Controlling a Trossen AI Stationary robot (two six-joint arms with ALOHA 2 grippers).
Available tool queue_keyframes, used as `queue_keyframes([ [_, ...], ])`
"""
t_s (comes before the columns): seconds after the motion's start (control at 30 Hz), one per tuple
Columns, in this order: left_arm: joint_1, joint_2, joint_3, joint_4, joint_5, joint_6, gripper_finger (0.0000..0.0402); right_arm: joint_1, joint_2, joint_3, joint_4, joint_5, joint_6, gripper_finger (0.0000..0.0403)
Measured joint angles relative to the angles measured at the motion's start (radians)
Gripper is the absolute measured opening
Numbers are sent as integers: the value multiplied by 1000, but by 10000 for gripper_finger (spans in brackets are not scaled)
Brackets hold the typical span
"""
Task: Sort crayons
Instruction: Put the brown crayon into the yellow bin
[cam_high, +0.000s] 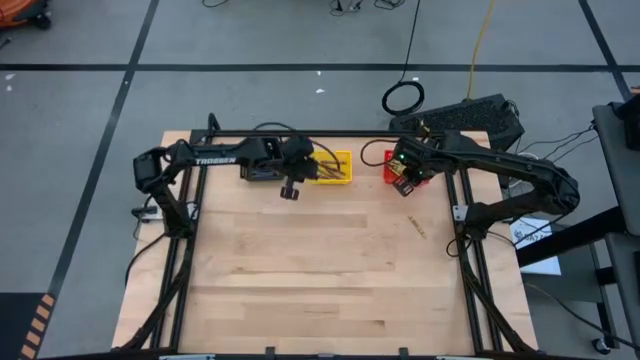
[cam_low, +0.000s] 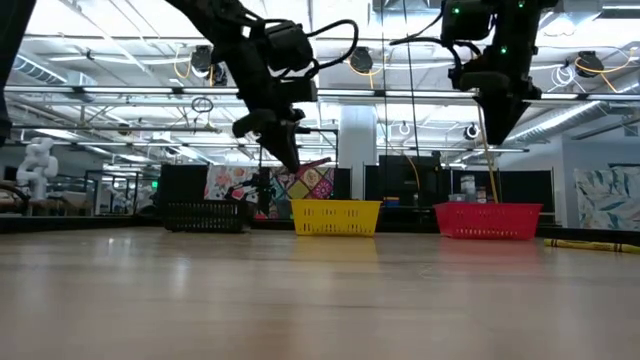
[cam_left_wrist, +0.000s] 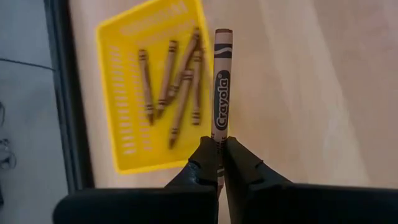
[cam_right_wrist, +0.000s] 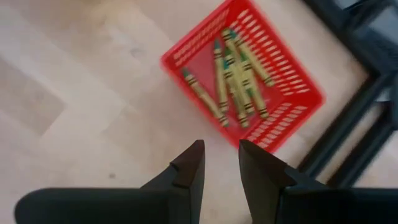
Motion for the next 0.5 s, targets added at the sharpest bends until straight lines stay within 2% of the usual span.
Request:
queue_keyframes([
  [0.1,29,9,0,43,47,45,0,0,0,0,5,58,-9,86],
  [0.27,68,27,2,176,199,51,0,0,0,-12,14,125,17,86],
  [0.5,113,107,0,243,194,94,1,0,0,-81,10,120,88,86],
])
